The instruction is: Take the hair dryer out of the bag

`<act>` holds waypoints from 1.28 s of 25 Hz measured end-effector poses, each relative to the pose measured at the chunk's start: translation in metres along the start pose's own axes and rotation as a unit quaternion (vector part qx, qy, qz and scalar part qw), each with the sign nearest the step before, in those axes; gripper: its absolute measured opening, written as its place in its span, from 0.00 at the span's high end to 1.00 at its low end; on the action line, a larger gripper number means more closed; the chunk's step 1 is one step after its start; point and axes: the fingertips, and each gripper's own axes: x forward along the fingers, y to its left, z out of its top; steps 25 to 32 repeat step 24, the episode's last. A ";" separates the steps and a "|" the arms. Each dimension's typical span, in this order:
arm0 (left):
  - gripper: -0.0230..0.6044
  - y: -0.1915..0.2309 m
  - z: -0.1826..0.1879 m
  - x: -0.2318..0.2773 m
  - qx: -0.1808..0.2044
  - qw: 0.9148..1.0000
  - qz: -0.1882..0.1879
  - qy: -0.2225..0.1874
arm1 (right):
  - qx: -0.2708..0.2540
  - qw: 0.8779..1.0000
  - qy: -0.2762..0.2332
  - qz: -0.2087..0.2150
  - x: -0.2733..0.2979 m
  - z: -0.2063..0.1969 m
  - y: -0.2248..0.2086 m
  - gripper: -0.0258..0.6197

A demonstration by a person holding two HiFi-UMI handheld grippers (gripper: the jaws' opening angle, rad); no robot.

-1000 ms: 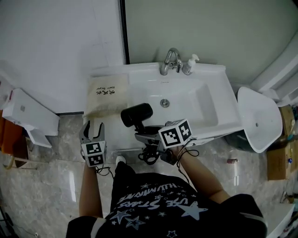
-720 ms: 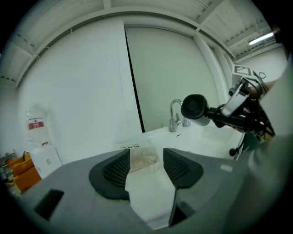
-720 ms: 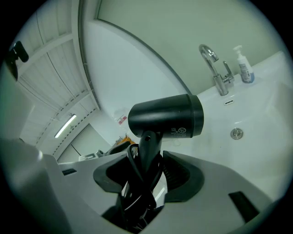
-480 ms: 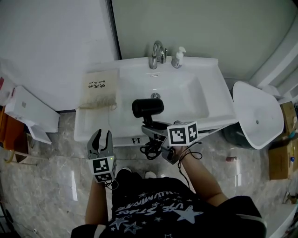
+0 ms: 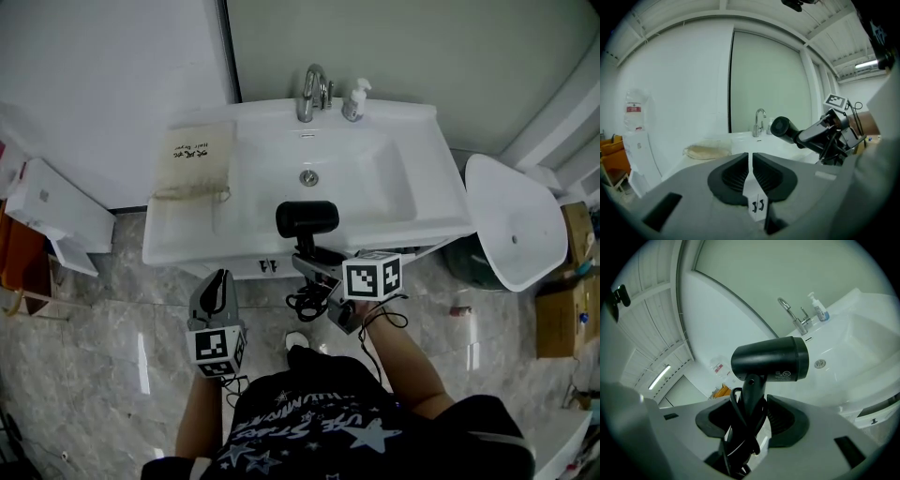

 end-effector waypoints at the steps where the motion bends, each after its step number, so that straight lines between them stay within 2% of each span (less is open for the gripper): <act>1: 0.89 -0.002 -0.003 -0.007 -0.003 1.000 -0.001 0.001 | -0.003 1.000 0.003 -0.002 -0.002 -0.006 0.003 0.64; 8: 0.91 -0.007 -0.017 -0.072 -0.024 1.000 -0.005 0.000 | -0.008 1.000 0.011 -0.011 -0.021 -0.052 0.040 0.64; 17: 0.91 -0.034 -0.043 -0.165 -0.018 0.999 -0.029 -0.004 | -0.021 1.000 0.002 -0.023 -0.066 -0.126 0.095 0.64; 24: 0.92 -0.060 -0.063 -0.232 -0.025 0.999 -0.044 0.000 | -0.009 0.999 0.003 -0.032 -0.108 -0.189 0.128 0.64; 32: 0.92 -0.060 -0.063 -0.232 -0.025 0.999 -0.044 0.000 | -0.009 0.999 0.003 -0.032 -0.108 -0.189 0.128 0.64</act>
